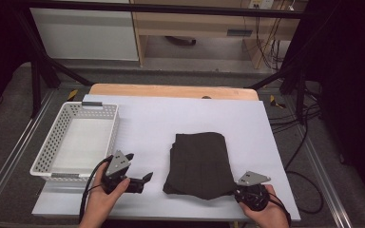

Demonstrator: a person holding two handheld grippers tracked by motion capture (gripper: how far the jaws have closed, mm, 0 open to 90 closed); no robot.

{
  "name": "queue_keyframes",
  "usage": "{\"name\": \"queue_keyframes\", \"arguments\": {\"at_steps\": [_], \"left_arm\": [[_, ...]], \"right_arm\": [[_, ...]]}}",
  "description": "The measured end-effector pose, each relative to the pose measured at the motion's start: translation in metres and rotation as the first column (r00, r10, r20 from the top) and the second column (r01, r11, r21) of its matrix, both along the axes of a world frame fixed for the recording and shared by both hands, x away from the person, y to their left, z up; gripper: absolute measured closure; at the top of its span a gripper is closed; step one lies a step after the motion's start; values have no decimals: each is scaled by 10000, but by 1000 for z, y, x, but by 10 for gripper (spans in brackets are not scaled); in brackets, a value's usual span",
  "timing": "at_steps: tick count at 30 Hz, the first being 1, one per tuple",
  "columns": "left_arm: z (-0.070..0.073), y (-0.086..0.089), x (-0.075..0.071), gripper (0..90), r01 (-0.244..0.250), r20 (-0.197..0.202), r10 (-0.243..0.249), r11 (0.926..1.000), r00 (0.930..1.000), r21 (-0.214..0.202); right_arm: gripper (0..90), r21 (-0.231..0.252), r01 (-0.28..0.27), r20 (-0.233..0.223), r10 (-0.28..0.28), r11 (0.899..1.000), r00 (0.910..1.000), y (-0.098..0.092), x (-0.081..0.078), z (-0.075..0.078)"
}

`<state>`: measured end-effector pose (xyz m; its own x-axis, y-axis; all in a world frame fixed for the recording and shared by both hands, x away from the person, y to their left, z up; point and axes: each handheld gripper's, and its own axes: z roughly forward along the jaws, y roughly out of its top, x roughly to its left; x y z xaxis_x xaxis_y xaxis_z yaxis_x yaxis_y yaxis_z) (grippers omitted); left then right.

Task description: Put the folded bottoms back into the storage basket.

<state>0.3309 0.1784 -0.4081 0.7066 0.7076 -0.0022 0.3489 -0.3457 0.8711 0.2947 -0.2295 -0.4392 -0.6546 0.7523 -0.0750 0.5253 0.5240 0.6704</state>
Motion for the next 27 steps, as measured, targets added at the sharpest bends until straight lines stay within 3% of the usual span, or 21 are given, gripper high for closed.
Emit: {"name": "queue_keyframes", "arguments": {"at_steps": [1, 4, 9, 13, 20, 25, 27], "left_arm": [[2, -9, 4, 55, 107, -318, -101, 9998, 9994, 193], [7, -19, 10, 57, 307, -417, -286, 9983, 9987, 500], [13, -35, 29, 59, 260, 46, -264, 9975, 9996, 656], [17, -44, 53, 65, 256, -77, -253, 9985, 9997, 489], [18, -51, 76, 64, 265, -370, -251, 9989, 9990, 376], [15, -58, 89, 65, 309, -289, -291, 9974, 9992, 648], [14, -60, 93, 65, 253, -420, -235, 9987, 9988, 441]], "right_arm": [[768, 11, -15, -26, 15, 10000, 10000, 0, 1, 0], [768, 14, -33, -17, 33, 10000, 10000, 0, 1, -1], [767, -28, -57, 56, 57, 10000, 10000, 0, 0, -1], [766, -56, -79, 74, 80, 10000, 9999, 0, 0, -2], [766, -35, -33, 73, 34, 10000, 10000, 0, 0, -2], [772, -91, -103, 85, 104, 9999, 9999, 0, 0, -2], [774, -89, -106, 75, 107, 9999, 9999, 0, 0, -2]]}}
